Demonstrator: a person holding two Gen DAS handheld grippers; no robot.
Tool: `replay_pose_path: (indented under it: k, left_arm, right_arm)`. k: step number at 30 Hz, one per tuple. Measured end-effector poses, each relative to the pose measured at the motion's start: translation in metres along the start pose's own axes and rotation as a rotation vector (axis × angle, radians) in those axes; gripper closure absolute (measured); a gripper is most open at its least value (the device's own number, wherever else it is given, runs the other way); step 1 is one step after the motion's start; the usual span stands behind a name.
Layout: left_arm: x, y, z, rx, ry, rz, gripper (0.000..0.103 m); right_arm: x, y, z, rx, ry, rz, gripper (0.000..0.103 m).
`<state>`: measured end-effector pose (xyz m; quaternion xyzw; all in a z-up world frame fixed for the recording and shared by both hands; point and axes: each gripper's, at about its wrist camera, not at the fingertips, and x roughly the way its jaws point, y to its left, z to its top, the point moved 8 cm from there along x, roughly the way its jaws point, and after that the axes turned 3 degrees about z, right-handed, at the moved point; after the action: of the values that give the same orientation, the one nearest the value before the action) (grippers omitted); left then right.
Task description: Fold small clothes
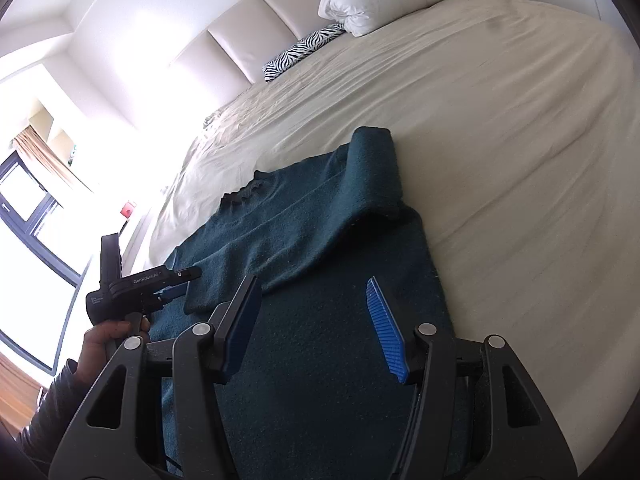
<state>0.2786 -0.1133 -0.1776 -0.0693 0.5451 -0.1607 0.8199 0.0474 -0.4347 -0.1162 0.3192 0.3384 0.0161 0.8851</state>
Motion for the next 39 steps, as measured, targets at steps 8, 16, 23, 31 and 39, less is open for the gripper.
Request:
replay_pose_path:
  k: [8, 16, 23, 31, 39]
  left_arm:
    - [-0.008, 0.012, 0.006, -0.015, -0.034, -0.011, 0.095]
    - [-0.040, 0.016, 0.019, 0.019, -0.192, -0.014, 0.095]
    - [-0.049, 0.018, 0.028, 0.062, -0.296, 0.013, 0.095]
    - [-0.033, 0.037, 0.009, -0.021, -0.294, 0.010, 0.095]
    - [-0.015, 0.044, 0.002, -0.030, -0.273, 0.020, 0.094]
  right_arm:
    - [0.005, -0.024, 0.032, 0.011, -0.032, -0.022, 0.049]
    - [0.046, -0.053, 0.099, 0.079, 0.004, -0.036, 0.049]
    - [0.115, -0.069, 0.130, 0.119, 0.100, -0.026, 0.051]
    - [0.165, -0.093, 0.143, 0.146, 0.173, -0.059, 0.082]
    - [0.181, -0.104, 0.147, 0.102, 0.169, -0.125, 0.098]
